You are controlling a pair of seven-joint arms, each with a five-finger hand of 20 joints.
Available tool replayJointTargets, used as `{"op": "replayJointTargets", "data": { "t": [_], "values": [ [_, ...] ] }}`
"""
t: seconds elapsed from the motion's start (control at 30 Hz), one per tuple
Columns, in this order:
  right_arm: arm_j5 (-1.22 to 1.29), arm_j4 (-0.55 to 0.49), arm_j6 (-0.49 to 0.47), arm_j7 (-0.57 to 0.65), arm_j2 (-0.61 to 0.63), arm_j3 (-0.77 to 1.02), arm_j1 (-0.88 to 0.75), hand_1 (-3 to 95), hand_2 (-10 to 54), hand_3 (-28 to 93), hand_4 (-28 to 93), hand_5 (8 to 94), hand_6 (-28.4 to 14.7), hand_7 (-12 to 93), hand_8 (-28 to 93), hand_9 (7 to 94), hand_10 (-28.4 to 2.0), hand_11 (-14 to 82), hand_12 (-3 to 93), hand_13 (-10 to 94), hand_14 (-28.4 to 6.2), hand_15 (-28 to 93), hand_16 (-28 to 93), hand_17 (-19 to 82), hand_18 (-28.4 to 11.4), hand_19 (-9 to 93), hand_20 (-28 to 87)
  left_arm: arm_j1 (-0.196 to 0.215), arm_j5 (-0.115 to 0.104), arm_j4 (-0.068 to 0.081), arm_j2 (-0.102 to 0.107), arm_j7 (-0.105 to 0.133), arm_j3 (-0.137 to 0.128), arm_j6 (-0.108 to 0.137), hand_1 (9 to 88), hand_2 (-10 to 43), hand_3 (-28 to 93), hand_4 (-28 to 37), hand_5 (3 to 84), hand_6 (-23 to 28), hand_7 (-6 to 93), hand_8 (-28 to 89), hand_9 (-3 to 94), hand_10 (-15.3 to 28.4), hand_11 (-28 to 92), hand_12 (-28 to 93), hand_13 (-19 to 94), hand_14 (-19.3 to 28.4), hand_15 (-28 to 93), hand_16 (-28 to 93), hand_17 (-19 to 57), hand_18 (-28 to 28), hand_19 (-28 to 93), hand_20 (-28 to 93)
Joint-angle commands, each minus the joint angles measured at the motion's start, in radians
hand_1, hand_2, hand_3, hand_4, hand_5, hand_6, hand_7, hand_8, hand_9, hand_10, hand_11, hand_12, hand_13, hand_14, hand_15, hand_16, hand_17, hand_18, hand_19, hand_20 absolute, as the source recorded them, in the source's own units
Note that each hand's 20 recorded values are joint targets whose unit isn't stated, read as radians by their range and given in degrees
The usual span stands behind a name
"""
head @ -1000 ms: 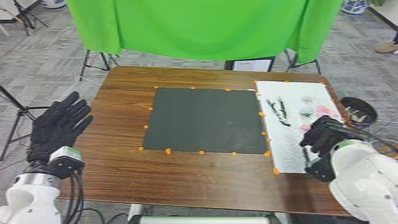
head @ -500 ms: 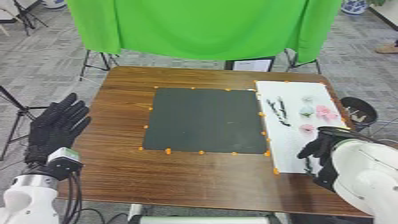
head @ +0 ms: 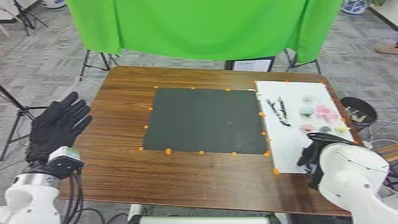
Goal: Arrange flowers
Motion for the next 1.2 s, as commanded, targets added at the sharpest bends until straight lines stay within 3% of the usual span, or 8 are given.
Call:
{"op": "replayJointTargets", "data": {
  "t": [0.03,0.1,0.27,0.47,0.6,0.73,0.97,1.2],
  "values": [
    [-0.03,0.065,0.049,-0.02,-0.025,-0.025,-0.084,59.3,-9.5,57,-28,77.0,-5.9,18,15,88.2,-11.9,19.5,44.7,83,-9.8,50,38,56,-17.8,93,26,-0.002,-0.004,0.001,-0.005,-0.011,0.003,-0.014,26.3,12.0,72,-28.3,38.9,9.0,7.1,-7,30.9,15.5,15,9,19,13.6,23,-8,-4.4,11.8,30,6],
    [-0.017,0.061,0.049,-0.019,-0.031,-0.021,-0.091,60.3,-9.5,61,-28,79.4,-4.4,20,21,91.0,-9.5,18.3,52.5,84,-9.8,53,39,57,-18.6,93,33,-0.006,-0.003,0.002,-0.007,-0.013,0.004,-0.017,26.3,12.0,72,-28.3,38.9,8.9,7.0,-7,30.9,15.5,15,9,19,13.6,23,-8,-4.4,11.8,30,6],
    [-0.049,0.045,0.115,-0.06,-0.031,-0.021,-0.107,58.0,-9.5,69,-23,81.0,-2.6,25,24,93.0,-8.6,19.1,54.5,85,-9.8,54,40,58,-18.6,93,36,-0.012,-0.003,0.004,-0.005,-0.013,0.008,-0.015,26.3,12.0,72,-28.3,38.9,8.9,6.7,-7,31.0,15.4,15,9,19,13.7,23,-8,-4.4,11.9,30,6],
    [-0.124,0.034,0.308,-0.1,-0.008,-0.024,-0.134,53.0,-9.5,72,-10,79.9,-1.7,30,27,93.0,-9.6,9.8,44.9,90,-6.1,32,46,61,-14.7,92,19,-0.018,-0.005,0.007,-0.005,-0.018,0.019,-0.018,26.3,12.0,72,-28.3,38.9,8.8,6.5,-7,31.0,15.4,15,9,19,14.2,23,-8,-4.5,11.8,30,6],
    [-0.142,0.017,0.439,-0.125,0.011,-0.012,-0.15,48.8,-9.5,75,3,76.0,-1.3,41,25,92.8,-10.0,9.4,42.8,91,-4.8,29,45,64,-12.7,91,12,-0.017,-0.004,0.007,-0.004,-0.016,0.016,-0.019,26.3,12.0,72,-28.3,38.8,8.8,6.5,-7,31.0,15.4,15,9,19,14.5,24,-8,-4.4,11.8,30,6],
    [-0.161,0.012,0.51,-0.133,0.023,-0.011,-0.146,49.9,-9.5,78,4,72.0,-2.4,50,25,93.6,-7.2,13.4,45.5,94,-3.2,30,50,67,-12.1,90,15,-0.015,-0.008,0.007,-0.004,-0.015,0.014,-0.018,26.2,12.0,72,-28.3,38.8,8.8,6.5,-7,30.9,15.3,15,9,19,14.7,24,-8,-4.4,11.7,30,6],
    [-0.143,-0.036,0.534,-0.137,0.037,0.013,-0.129,50.4,-9.5,78,5,69.5,-2.7,57,22,93.7,-6.7,15.6,48.5,94,-3.8,32,54,66,-13.4,89,20,-0.013,-0.01,0.006,-0.002,-0.015,0.013,-0.019,26.2,12.0,73,-28.3,38.9,8.8,6.5,-7,30.9,15.3,15,8,19,14.7,24,-8,-4.4,11.7,30,6],
    [-0.088,-0.077,0.325,-0.087,0.034,0.049,-0.114,51.7,-9.5,74,-3,70.9,-2.4,50,22,93.0,-8.4,13.6,48.2,91,-4.7,34,51,64,-13.6,90,20,-0.014,-0.011,0.008,0.001,-0.018,0.011,-0.021,26.2,12.0,73,-28.3,38.8,8.8,6.6,-7,30.9,15.3,15,8,19,14.7,24,-8,-4.4,11.7,30,6]
  ]
}}
